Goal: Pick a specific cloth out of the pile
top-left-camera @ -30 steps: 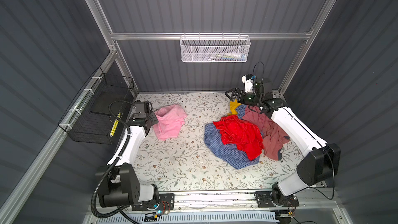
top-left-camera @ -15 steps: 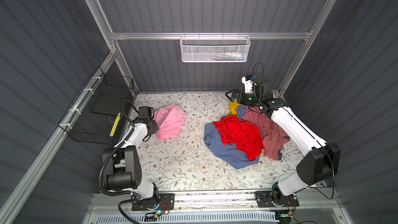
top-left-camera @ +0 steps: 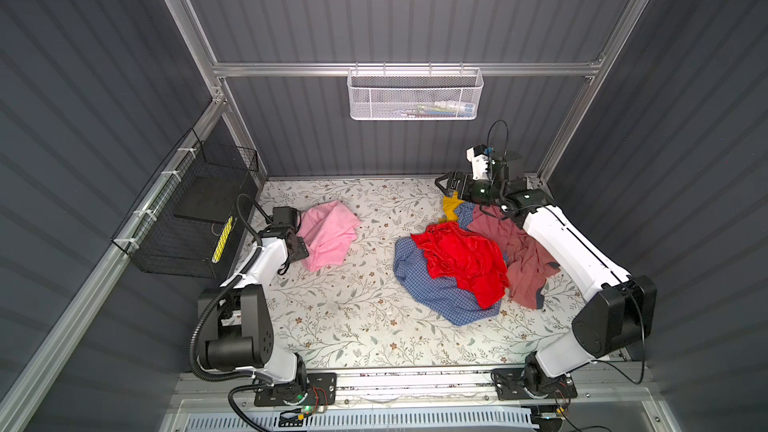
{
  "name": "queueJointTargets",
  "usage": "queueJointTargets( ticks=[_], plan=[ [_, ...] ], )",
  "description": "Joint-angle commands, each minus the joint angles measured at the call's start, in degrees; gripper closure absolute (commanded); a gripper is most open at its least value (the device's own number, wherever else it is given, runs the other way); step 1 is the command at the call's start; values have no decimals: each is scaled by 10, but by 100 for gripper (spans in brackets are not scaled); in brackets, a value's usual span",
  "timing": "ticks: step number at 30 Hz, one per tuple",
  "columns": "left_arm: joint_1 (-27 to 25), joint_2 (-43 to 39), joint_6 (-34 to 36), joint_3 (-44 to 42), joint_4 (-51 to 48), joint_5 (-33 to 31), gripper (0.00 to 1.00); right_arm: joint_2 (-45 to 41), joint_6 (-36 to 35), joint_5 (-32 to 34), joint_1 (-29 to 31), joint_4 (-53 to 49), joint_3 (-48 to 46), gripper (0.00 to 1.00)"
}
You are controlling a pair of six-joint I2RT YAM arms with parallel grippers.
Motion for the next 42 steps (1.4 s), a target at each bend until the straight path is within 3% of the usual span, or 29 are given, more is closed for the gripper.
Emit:
queueJointTargets(
  ticks=[1,4,9,16,22,36,42],
  plan=[
    [-35,-32,16,34,-15,-86,7,2,-9,6,3,-5,18,1],
    [-67,-36,20,55,-25,-141,6,1,-10,5,3,-6,20,1],
    [-80,-60,50,75,11,-138,3,2,-12,5,3,-12,27,1],
    [-97,-17,109,103,62,16,0,8,-17,3,3,-21,39,1],
    [-123,93,141,167,22,80,0,6,-25,11,3,-35,40,1],
    [-181,279,159,266,-24,53,0,3,-43,66,5,-86,46,1],
    [-185,344,157,303,-73,2,0,0,-44,78,6,-99,46,1]
  ],
)
